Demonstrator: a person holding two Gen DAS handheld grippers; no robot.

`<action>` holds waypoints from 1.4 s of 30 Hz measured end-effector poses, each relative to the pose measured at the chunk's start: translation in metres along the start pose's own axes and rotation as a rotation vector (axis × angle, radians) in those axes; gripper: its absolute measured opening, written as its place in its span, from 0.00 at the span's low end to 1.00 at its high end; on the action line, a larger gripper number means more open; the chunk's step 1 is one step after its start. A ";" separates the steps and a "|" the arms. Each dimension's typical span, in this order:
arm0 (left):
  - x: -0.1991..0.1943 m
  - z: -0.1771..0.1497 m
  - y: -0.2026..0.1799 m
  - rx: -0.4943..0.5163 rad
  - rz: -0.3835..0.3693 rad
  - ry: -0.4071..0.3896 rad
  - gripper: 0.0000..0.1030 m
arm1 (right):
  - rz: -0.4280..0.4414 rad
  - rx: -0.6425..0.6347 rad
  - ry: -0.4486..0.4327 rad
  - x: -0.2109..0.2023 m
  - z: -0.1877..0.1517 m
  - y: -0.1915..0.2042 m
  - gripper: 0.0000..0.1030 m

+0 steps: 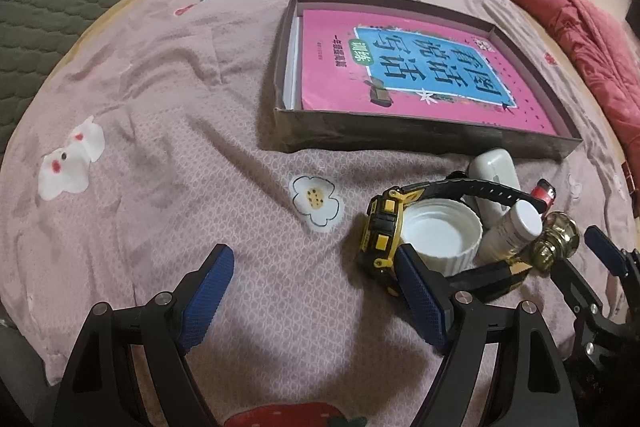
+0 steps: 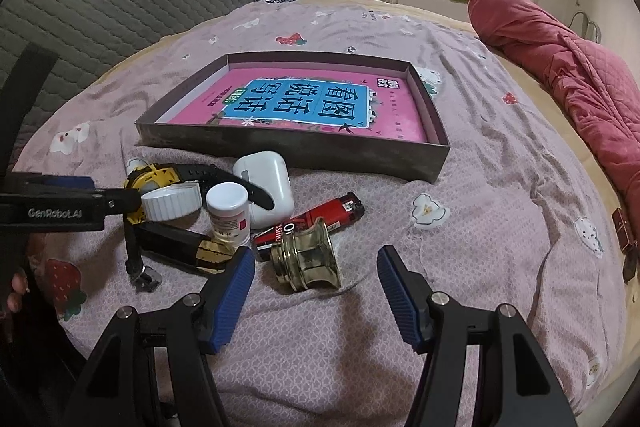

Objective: Organize rigid objects
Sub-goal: 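Grasp the brass cylinder with the right tool while the left tool grasps the yellow watch, then carry the brass cylinder and yellow watch up toward the grey tray with both tools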

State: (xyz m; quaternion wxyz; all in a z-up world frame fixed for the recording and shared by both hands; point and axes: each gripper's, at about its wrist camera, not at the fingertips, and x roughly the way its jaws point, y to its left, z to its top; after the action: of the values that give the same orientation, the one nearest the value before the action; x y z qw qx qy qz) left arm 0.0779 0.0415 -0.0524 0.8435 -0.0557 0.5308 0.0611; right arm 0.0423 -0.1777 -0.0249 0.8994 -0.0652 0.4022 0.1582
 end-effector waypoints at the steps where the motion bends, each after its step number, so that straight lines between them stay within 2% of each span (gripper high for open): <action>1: 0.003 0.001 -0.002 0.009 0.004 0.009 0.80 | -0.001 -0.002 0.000 0.000 0.000 0.000 0.61; 4: 0.008 0.004 -0.007 0.032 -0.002 0.025 0.73 | 0.004 0.000 0.005 0.002 0.001 -0.001 0.61; 9: 0.012 0.007 -0.022 0.096 -0.016 0.018 0.46 | 0.006 0.013 0.015 0.007 0.002 -0.006 0.61; 11: 0.016 0.008 -0.029 0.119 -0.012 0.023 0.40 | 0.000 0.013 0.018 0.009 0.003 -0.007 0.61; 19: 0.026 0.016 -0.025 0.091 -0.047 0.034 0.31 | 0.000 -0.046 0.031 0.016 0.003 0.002 0.61; 21: 0.026 0.017 -0.026 0.095 -0.052 0.028 0.26 | -0.011 -0.074 0.028 0.018 0.003 0.006 0.61; 22: 0.026 0.016 -0.026 0.092 -0.060 0.023 0.21 | -0.020 -0.094 0.027 0.019 0.004 0.008 0.61; 24: 0.025 0.016 -0.026 0.088 -0.069 0.017 0.19 | -0.039 -0.134 0.035 0.023 0.004 0.012 0.61; 26: 0.023 0.016 -0.025 0.086 -0.079 0.011 0.19 | -0.056 -0.177 0.053 0.028 0.002 0.016 0.56; 28: 0.022 0.017 -0.025 0.090 -0.085 0.006 0.19 | -0.062 -0.197 0.062 0.030 0.001 0.018 0.44; 31: 0.018 0.017 -0.024 0.089 -0.106 -0.005 0.18 | -0.047 -0.206 0.047 0.028 0.002 0.020 0.34; 37: 0.012 0.020 -0.012 0.034 -0.171 -0.019 0.17 | 0.002 -0.150 0.015 0.020 0.006 0.009 0.34; 42: -0.004 0.022 -0.010 0.029 -0.187 -0.079 0.17 | 0.051 -0.062 -0.033 0.010 0.013 -0.007 0.34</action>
State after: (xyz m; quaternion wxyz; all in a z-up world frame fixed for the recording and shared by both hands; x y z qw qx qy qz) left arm 0.0969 0.0351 -0.0392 0.8666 -0.0903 0.4903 -0.0234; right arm 0.0594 -0.1787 -0.0238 0.8991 -0.0801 0.3839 0.1945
